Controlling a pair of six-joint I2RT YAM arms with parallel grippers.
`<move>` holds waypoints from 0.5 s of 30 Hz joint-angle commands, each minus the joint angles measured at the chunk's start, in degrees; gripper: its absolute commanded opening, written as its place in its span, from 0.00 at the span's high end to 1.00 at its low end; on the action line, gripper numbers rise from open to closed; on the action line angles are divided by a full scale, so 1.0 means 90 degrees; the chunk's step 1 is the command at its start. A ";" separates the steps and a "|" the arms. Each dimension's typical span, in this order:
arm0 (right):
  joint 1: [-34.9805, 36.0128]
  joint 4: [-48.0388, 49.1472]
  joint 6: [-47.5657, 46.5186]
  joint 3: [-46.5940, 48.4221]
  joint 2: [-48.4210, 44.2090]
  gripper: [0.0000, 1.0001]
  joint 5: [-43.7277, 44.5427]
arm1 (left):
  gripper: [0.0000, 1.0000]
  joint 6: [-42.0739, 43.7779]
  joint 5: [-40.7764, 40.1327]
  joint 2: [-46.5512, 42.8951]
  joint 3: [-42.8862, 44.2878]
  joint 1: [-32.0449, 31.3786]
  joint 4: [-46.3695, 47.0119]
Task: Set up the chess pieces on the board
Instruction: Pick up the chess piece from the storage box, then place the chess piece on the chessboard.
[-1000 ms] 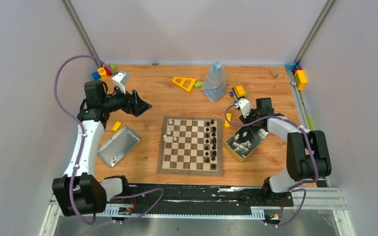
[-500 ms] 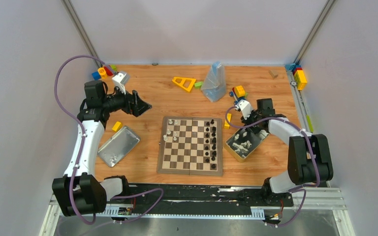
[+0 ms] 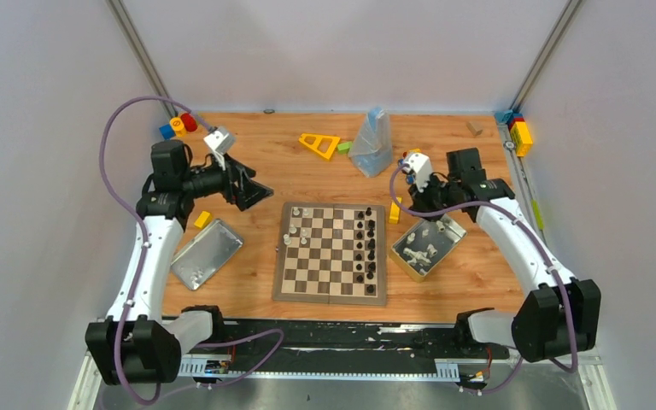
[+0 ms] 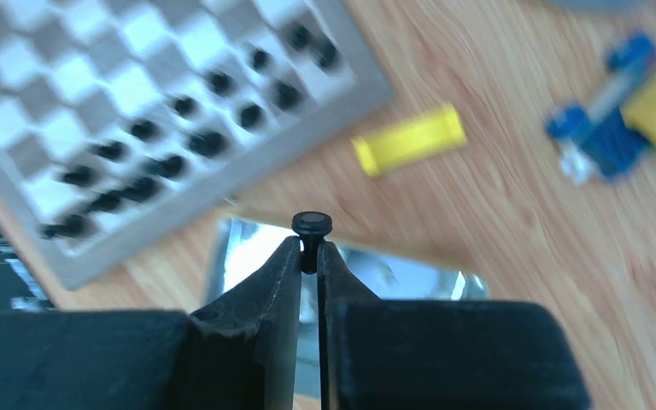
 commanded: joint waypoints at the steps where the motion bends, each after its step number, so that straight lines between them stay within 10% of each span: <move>1: 0.1221 -0.0514 0.0846 0.0827 -0.0002 0.98 -0.1142 | 0.04 -0.0124 0.0354 -0.0084 0.0237 -0.1015 0.0348; 15: 0.2996 0.0271 0.1795 0.2419 0.1001 0.95 -0.1313 | 0.12 -0.1575 0.0432 0.1232 0.0998 -0.2745 0.1013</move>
